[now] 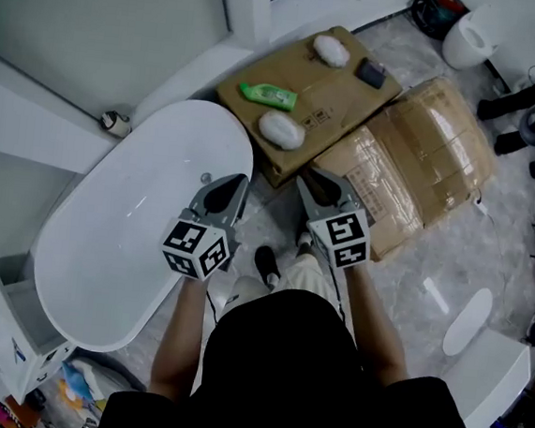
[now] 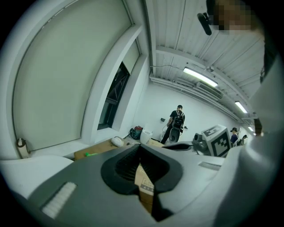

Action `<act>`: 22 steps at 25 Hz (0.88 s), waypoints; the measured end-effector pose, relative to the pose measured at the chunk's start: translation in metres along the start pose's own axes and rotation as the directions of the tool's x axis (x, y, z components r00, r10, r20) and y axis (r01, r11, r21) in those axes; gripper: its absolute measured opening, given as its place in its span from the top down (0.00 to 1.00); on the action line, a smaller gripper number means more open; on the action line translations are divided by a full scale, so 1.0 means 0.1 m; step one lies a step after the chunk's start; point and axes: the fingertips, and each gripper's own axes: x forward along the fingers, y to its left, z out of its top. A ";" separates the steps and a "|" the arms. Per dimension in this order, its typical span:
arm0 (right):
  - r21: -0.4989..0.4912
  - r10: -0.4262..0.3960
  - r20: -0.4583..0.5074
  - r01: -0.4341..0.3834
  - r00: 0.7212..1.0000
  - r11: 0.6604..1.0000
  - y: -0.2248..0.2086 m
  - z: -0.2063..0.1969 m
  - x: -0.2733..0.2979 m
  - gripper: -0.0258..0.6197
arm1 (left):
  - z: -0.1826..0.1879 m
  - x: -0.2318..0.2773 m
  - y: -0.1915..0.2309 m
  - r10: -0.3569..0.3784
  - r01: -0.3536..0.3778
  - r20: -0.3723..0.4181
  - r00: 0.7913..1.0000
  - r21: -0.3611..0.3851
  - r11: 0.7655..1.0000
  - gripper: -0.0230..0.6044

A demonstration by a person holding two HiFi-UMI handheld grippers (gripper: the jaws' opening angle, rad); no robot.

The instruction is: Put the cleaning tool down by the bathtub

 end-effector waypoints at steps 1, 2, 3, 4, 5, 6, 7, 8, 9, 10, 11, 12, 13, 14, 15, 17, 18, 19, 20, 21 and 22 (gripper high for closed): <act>0.003 -0.007 0.017 0.007 1.000 1.000 0.01 0.04 -0.07 0.84 | 0.02 0.00 -0.04 -0.007 0.007 0.003 1.000 0.006 1.000 0.97; 0.005 -0.014 0.032 0.014 0.999 1.000 0.02 0.08 -0.14 0.85 | 0.03 0.00 -0.08 -0.013 0.013 0.006 1.000 0.012 1.000 0.97; 0.007 -0.018 0.043 0.018 0.999 1.000 0.03 0.11 -0.21 0.85 | 0.04 -0.01 -0.13 -0.020 0.020 0.009 1.000 0.017 1.000 0.96; 0.009 -0.020 0.052 0.020 0.998 1.000 0.04 0.14 -0.28 0.86 | 0.05 -0.01 -0.18 -0.026 0.026 0.011 1.000 0.022 0.999 0.96; 0.013 -0.022 0.060 0.021 0.998 1.000 0.05 0.16 -0.35 0.86 | 0.05 -0.01 -0.22 -0.033 0.033 0.013 0.999 0.028 0.999 0.97; 0.019 -0.024 0.067 0.022 0.997 1.000 0.06 0.19 -0.41 0.87 | 0.06 -0.01 -0.26 -0.039 0.039 0.015 0.999 0.035 0.999 0.96; 0.026 -0.026 0.075 0.024 0.997 0.999 0.07 0.22 -0.47 0.87 | 0.07 -0.02 -0.30 -0.045 0.044 0.016 0.999 0.041 0.998 0.97; 0.033 -0.030 0.084 0.027 0.996 0.999 0.08 0.26 -0.52 0.88 | 0.08 -0.02 -0.33 -0.049 0.048 0.017 0.999 0.047 0.998 0.97; 0.039 -0.035 0.093 0.032 0.995 0.999 0.08 0.29 -0.57 0.89 | 0.09 -0.02 -0.35 -0.053 0.052 0.019 0.998 0.052 0.997 0.97; 0.043 -0.038 0.103 0.034 0.994 0.999 0.07 0.32 -0.61 0.90 | 0.10 -0.02 -0.38 -0.054 0.053 0.022 0.998 0.058 0.997 0.96; 0.046 -0.039 0.112 0.034 0.993 0.998 0.06 0.35 -0.65 0.90 | 0.12 -0.02 -0.39 -0.055 0.053 0.026 0.998 0.063 0.997 0.96; 0.047 -0.040 0.120 0.034 0.992 0.998 0.06 0.37 -0.68 0.90 | 0.14 -0.02 -0.41 -0.054 0.052 0.031 0.998 0.069 0.996 0.97; 0.046 -0.040 0.128 0.035 0.991 0.998 0.05 0.39 -0.71 0.91 | 0.16 -0.03 -0.43 -0.053 0.051 0.035 0.998 0.074 0.996 0.96; 0.044 -0.041 0.135 0.035 0.990 0.998 0.04 0.42 -0.74 0.91 | 0.19 -0.03 -0.45 -0.054 0.050 0.039 0.998 0.081 0.995 0.97; 0.043 -0.043 0.143 0.037 0.989 0.998 0.03 0.44 -0.77 0.91 | 0.22 -0.03 -0.47 -0.055 0.051 0.043 0.998 0.088 0.995 0.97; 0.046 -0.049 0.161 0.042 0.986 0.998 0.01 0.51 -0.83 0.92 | 0.27 -0.03 -0.52 -0.063 0.057 0.052 0.997 0.106 0.993 0.97; 0.048 -0.050 0.169 0.042 0.984 0.998 0.00 0.53 -0.85 0.92 | 0.29 -0.02 -0.54 -0.066 0.060 0.054 0.996 0.114 0.992 0.97; 0.051 -0.050 0.177 0.041 0.983 0.998 -0.01 0.55 -0.87 0.93 | 0.30 -0.02 -0.55 -0.069 0.062 0.057 0.996 0.120 0.991 0.97; 0.053 -0.050 0.183 0.041 0.982 0.998 -0.01 0.56 -0.88 0.93 | 0.31 -0.02 -0.57 -0.071 0.063 0.058 0.996 0.123 0.990 0.96; 0.053 -0.050 0.187 0.041 0.981 0.998 -0.01 0.58 -0.90 0.93 | 0.32 -0.01 -0.58 -0.072 0.064 0.060 0.996 0.125 0.990 0.97; 0.052 -0.051 0.190 0.041 0.980 0.998 -0.02 0.59 -0.91 0.93 | 0.33 -0.01 -0.59 -0.072 0.064 0.062 0.995 0.125 0.990 0.97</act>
